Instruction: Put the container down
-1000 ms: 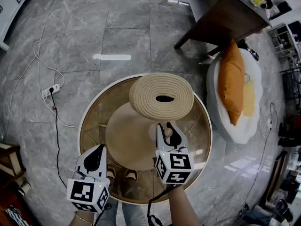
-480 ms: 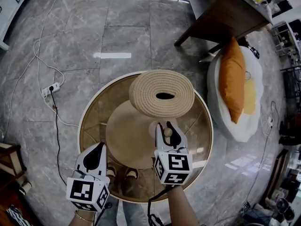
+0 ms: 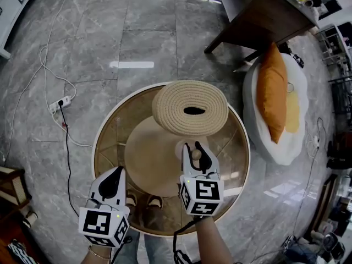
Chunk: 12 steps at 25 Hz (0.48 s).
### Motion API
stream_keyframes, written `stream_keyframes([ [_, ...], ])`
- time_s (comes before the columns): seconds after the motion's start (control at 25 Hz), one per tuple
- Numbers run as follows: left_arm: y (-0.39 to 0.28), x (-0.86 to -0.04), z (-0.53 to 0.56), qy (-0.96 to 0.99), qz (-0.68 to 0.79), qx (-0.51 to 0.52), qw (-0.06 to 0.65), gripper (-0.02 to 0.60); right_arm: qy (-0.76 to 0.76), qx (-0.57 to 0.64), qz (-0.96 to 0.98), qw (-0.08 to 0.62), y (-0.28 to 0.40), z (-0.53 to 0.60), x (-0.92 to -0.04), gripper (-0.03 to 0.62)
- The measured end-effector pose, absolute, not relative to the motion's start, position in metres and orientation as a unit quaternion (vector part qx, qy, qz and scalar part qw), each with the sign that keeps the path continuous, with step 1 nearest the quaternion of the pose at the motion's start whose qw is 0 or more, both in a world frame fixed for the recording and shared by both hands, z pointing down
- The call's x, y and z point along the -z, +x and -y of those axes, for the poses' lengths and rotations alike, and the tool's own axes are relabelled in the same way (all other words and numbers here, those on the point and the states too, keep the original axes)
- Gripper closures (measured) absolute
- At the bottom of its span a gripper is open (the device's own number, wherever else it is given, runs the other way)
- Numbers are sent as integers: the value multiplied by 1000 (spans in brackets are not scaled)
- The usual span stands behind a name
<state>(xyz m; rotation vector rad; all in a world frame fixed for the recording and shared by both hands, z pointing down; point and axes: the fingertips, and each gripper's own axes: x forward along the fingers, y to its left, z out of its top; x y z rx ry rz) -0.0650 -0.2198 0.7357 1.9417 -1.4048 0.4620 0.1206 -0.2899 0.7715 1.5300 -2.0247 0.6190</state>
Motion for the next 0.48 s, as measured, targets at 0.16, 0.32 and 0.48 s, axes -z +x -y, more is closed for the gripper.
stream_keyframes([
  [0.16,-67,-735,218,747,542,-177,343,584,567,-221,749,263,120,289,-771,470],
  [0.32,-68,-736,213,746,543,-176,344,584,572,-213,749,257,120,289,-771,470],
  [0.48,-69,-734,208,746,543,-174,345,584,569,-211,752,257,120,289,-772,470],
])
